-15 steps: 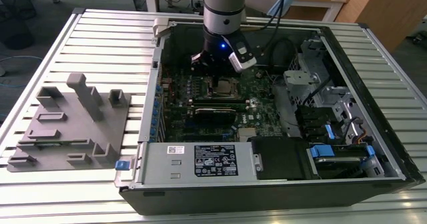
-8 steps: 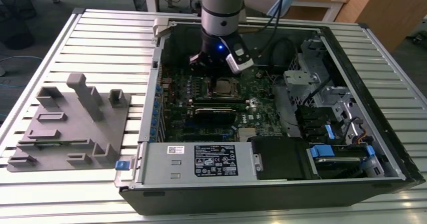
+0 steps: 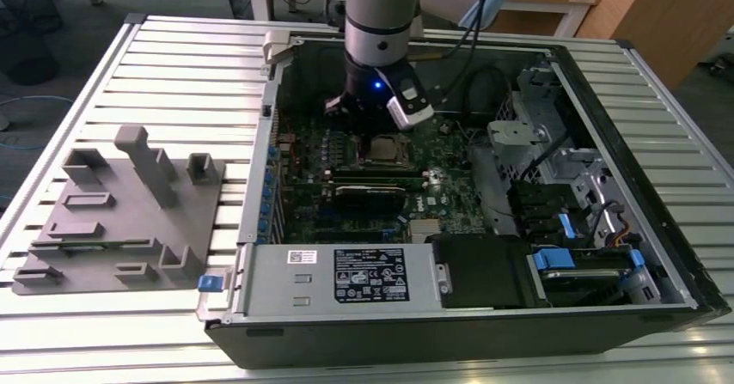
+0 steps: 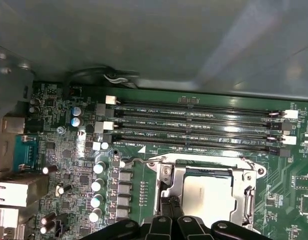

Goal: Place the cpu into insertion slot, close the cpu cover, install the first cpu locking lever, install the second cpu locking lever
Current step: 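Close the cpu cover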

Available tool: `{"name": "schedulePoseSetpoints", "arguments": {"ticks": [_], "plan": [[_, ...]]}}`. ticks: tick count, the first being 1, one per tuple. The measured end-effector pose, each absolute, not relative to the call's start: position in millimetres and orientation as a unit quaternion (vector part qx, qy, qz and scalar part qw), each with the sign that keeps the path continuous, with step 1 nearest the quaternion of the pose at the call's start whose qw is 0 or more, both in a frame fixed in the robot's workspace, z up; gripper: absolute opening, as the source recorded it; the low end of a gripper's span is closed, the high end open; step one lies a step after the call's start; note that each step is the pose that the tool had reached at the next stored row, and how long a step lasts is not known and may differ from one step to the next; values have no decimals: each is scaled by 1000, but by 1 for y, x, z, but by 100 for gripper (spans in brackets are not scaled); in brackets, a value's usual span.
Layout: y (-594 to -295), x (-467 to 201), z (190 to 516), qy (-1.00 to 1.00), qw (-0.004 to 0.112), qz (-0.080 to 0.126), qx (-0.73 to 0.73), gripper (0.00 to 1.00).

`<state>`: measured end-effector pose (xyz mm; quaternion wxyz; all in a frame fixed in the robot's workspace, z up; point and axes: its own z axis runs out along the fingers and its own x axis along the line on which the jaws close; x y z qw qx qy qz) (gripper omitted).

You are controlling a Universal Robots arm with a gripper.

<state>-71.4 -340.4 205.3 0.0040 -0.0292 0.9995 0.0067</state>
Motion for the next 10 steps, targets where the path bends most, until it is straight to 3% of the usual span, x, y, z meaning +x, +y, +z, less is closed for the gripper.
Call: {"name": "schedulePoseSetpoints", "arguments": {"ticks": [10], "plan": [[-340,-72,201,1000,4,7,-29,11]]}}
